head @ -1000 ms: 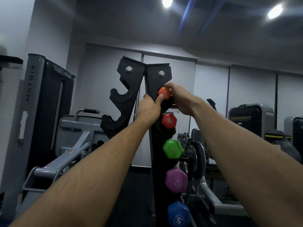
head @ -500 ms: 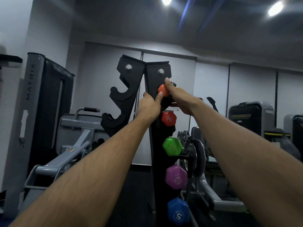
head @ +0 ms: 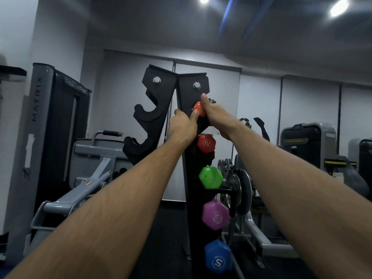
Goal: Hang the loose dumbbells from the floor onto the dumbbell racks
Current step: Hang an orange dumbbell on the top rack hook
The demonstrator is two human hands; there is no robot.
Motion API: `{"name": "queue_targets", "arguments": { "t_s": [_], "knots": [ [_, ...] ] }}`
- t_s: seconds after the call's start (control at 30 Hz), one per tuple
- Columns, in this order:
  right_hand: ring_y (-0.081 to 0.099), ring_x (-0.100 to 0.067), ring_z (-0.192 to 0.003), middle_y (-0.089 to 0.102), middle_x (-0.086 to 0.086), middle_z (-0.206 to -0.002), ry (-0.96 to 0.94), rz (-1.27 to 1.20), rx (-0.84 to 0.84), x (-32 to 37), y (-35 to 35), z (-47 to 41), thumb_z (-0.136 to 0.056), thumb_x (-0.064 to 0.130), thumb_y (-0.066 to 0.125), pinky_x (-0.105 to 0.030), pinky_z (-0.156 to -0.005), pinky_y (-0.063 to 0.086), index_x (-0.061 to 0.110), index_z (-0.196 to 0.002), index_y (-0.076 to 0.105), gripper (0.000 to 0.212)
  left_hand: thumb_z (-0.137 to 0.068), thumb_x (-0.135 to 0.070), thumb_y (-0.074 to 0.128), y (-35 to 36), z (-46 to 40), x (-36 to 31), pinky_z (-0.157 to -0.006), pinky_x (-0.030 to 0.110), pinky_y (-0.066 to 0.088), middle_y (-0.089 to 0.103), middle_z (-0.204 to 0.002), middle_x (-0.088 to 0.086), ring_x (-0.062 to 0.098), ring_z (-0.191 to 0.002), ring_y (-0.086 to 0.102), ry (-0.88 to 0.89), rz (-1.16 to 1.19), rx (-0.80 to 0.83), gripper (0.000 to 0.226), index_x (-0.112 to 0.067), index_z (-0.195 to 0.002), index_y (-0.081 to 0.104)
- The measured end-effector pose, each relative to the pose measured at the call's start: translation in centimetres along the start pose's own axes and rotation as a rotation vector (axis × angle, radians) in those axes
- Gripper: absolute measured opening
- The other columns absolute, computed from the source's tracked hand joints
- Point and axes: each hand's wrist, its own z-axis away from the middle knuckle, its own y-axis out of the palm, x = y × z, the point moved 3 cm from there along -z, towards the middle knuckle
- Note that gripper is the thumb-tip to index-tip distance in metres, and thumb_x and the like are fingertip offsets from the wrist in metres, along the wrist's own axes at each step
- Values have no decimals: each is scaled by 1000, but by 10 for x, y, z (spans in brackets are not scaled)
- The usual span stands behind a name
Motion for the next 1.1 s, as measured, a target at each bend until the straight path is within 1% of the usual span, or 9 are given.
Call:
{"name": "queue_targets", "arguments": {
  "t_s": [0.1, 0.23, 0.5, 0.63, 0.73, 0.83, 0.93, 1.03, 1.1],
  "knots": [
    [62, -22, -119, 66, -10, -129, 6, -1, 10, 0, 3, 1, -100, 69, 27, -35, -102, 45, 9, -128, 64, 76, -103, -53, 48, 1, 0, 1, -85, 43, 55, 62, -123, 13, 30, -107, 63, -3, -12, -1, 60, -4, -137, 46],
    [61, -22, -123, 64, -10, -133, -19, -28, 35, -3, 1, 6, -102, 66, 27, -40, -113, 43, 7, -134, 61, 75, -104, -52, 48, 2, 1, 3, -80, 39, 51, 63, -121, 12, 27, -104, 62, 17, -22, 1, 58, -4, -136, 47],
    [63, -3, -95, 70, -4, -106, -87, -20, -35, -8, -1, 9, -106, 58, 29, -18, -76, 44, 4, -115, 70, 69, -104, -52, 48, 2, 1, 2, -90, 44, 55, 63, -122, 12, 29, -109, 64, 23, -35, 16, 58, -4, -136, 47],
    [66, -17, -104, 70, -14, -113, -93, -14, -38, -6, 1, 6, -104, 61, 29, -28, -89, 50, -2, -115, 67, 75, -104, -53, 47, 1, 1, 4, -90, 48, 56, 64, -119, 12, 30, -106, 64, 21, -32, 18, 57, -5, -133, 48],
    [60, -6, -93, 65, -7, -110, -93, 29, -19, 1, 1, 7, -105, 59, 28, -23, -79, 42, 2, -118, 65, 69, -104, -51, 47, 0, 1, 3, -89, 45, 55, 63, -120, 12, 29, -107, 64, 25, -19, 23, 57, -4, -135, 48],
    [61, -10, -101, 64, -6, -115, -87, 26, 15, -1, -1, 7, -105, 59, 27, -24, -86, 41, 2, -128, 62, 71, -104, -51, 48, 0, 2, 3, -89, 44, 55, 63, -121, 12, 27, -106, 63, 27, -6, 33, 56, -4, -136, 47],
    [62, -18, -118, 66, -9, -129, -83, -5, 39, -6, -3, 6, -104, 63, 28, -31, -104, 45, 6, -134, 62, 73, -104, -49, 49, 0, 3, 4, -88, 42, 55, 63, -122, 12, 27, -106, 63, 29, -1, 44, 55, -5, -136, 46],
    [64, -20, -118, 68, -10, -127, -79, -47, 82, -9, -3, 7, -102, 64, 34, -39, -113, 43, 7, -132, 63, 71, -104, -47, 50, 0, 2, 5, -85, 40, 54, 62, -122, 12, 25, -103, 62, 40, 6, 50, 53, -5, -136, 46],
    [67, -21, -114, 73, -8, -118, -86, -45, 140, -10, -4, 8, -102, 59, 43, -42, -115, 41, 8, -123, 67, 60, -104, -48, 50, 1, 2, 5, -87, 42, 55, 63, -122, 13, 27, -105, 63, 42, 12, 55, 54, -4, -135, 45]
  ]
}}
